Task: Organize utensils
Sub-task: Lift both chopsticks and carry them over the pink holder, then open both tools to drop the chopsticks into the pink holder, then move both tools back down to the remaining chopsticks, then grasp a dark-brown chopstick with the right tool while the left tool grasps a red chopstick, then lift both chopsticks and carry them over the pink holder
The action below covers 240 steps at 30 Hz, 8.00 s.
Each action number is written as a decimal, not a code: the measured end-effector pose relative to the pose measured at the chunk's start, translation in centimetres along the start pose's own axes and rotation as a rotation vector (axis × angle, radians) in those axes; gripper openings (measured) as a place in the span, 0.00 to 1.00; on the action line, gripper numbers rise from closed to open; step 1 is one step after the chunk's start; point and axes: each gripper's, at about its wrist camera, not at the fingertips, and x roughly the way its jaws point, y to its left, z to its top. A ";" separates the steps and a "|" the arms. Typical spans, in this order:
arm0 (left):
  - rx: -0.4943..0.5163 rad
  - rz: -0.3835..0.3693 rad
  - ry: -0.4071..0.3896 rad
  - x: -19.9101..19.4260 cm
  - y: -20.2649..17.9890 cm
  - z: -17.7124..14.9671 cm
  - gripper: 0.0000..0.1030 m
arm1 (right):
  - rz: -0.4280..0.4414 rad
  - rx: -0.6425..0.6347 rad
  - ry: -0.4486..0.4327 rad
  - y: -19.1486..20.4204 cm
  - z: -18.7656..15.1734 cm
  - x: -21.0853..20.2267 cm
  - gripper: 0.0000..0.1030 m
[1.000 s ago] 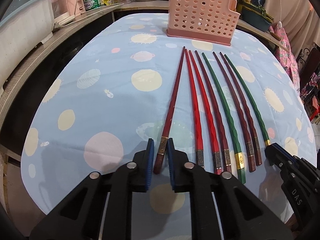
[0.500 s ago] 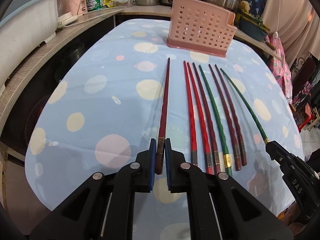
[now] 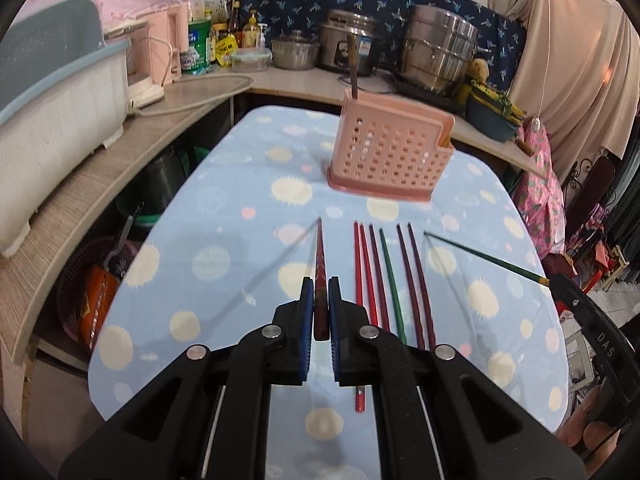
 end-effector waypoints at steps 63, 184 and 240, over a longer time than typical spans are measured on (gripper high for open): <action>0.003 -0.067 -0.284 8.4 -7.6 25.4 0.07 | 0.098 0.024 -0.153 3.3 23.2 14.9 0.07; 0.108 0.045 0.172 7.8 -1.9 -9.8 0.11 | 0.004 -0.127 0.248 3.0 -11.5 6.7 0.07; -0.022 -0.110 -0.416 -6.0 -4.7 24.2 0.07 | 0.175 0.000 -0.334 3.5 22.8 -0.3 0.07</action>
